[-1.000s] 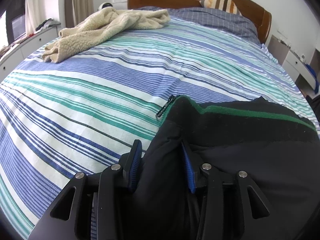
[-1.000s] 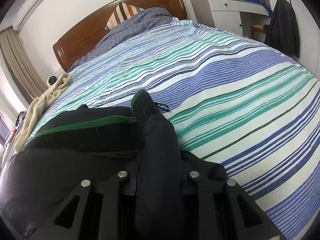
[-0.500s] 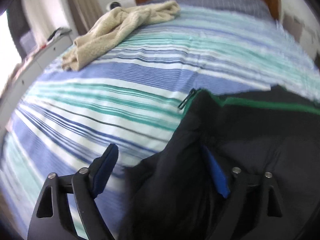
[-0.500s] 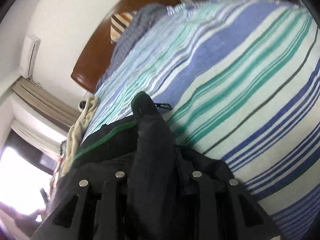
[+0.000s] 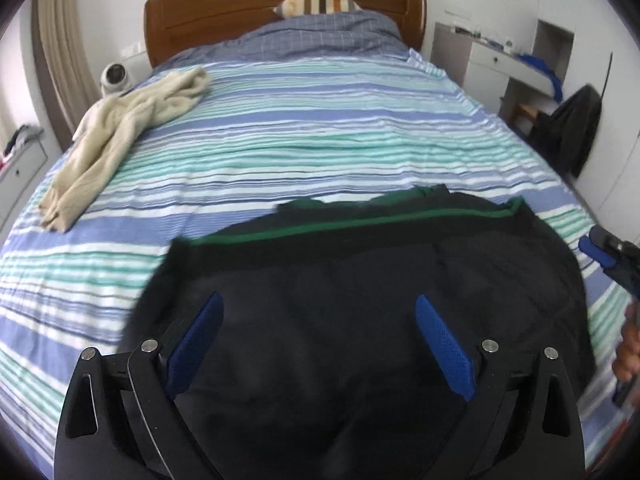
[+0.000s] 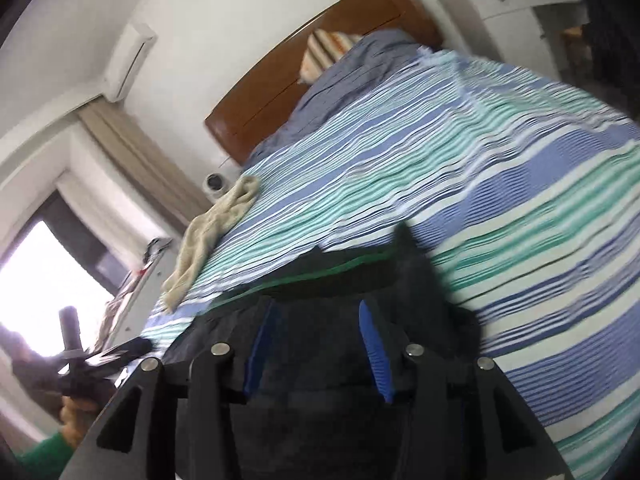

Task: Fold large clothes

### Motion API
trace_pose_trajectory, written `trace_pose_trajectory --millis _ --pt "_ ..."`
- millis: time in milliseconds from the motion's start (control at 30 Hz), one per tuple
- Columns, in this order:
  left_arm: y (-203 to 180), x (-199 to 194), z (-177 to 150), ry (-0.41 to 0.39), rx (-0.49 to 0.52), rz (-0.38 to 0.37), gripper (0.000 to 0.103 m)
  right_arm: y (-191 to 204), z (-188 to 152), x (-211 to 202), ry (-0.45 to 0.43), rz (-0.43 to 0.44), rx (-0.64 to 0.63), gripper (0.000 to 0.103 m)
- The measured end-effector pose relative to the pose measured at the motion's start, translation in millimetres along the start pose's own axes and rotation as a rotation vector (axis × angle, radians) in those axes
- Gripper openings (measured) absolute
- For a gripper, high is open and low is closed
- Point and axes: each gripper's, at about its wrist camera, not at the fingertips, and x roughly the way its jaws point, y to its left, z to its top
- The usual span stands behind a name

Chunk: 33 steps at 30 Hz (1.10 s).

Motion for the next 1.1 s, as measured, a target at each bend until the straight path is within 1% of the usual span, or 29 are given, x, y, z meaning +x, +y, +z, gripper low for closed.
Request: trace_pose_trajectory --millis 67,133,167,200,233,267,367,467,567,667,833,933,1000,1033,1067,1100 --pt "-9.1 26.4 0.4 0.022 -0.037 -0.009 0.097 -4.3 -7.8 17.9 0.015 -0.015 0.009 0.049" --pt "-8.1 55.2 -7.6 0.068 -0.056 0.014 0.102 -23.1 -20.6 36.7 0.041 -0.066 0.034 0.048" --pt "-1.5 65.2 -13.8 0.072 -0.094 -0.027 0.103 -33.9 -29.8 47.1 0.051 -0.079 0.030 0.047" --pt "3.6 67.9 -15.6 0.065 -0.124 -0.054 0.103 -38.6 -36.8 51.4 0.037 -0.061 0.016 0.043" --pt "7.0 71.4 -17.0 0.061 -0.134 -0.073 0.103 -41.3 -42.7 50.7 -0.001 -0.050 0.003 0.043" --pt "7.1 74.7 -17.8 0.059 -0.117 -0.076 0.103 -41.0 -45.7 51.5 -0.020 -0.057 -0.008 0.043" --pt "3.8 81.3 -20.4 0.045 -0.088 -0.065 0.102 -38.4 -48.9 56.6 -0.041 -0.074 -0.037 0.043" --pt "-2.3 87.7 -23.1 0.031 -0.076 -0.043 0.102 -41.3 -52.5 58.2 -0.061 -0.068 -0.034 0.043" --pt "-3.0 93.5 -24.0 0.032 -0.079 -0.056 0.102 -46.4 -53.8 58.5 -0.066 -0.052 -0.018 0.043" --pt "-0.6 94.2 -26.4 0.031 -0.088 -0.073 0.102 -47.7 -53.8 61.7 -0.063 -0.053 -0.016 0.043" --pt "-1.0 94.3 -25.1 0.042 -0.092 -0.077 0.102 -48.8 -55.7 61.7 -0.063 -0.064 -0.020 0.043" --pt "-3.4 89.7 -22.1 0.068 -0.089 -0.068 0.102 -49.7 -55.3 63.4 -0.059 -0.071 -0.019 0.043" --pt "-4.0 80.9 -21.1 0.114 -0.080 -0.069 0.102 -49.1 -54.9 64.0 -0.059 -0.074 -0.021 0.043" --pt "-3.7 72.2 -21.5 0.130 -0.077 -0.090 0.102 -49.3 -54.2 64.2 -0.059 -0.076 -0.021 0.043" --pt "-3.7 57.2 -23.6 0.139 -0.070 -0.140 0.102 -49.6 -54.1 64.3 -0.059 -0.076 -0.019 0.043" --pt "-4.5 47.7 -26.7 0.135 -0.056 -0.165 0.102 -50.1 -53.8 64.1 -0.059 -0.074 -0.017 0.043"
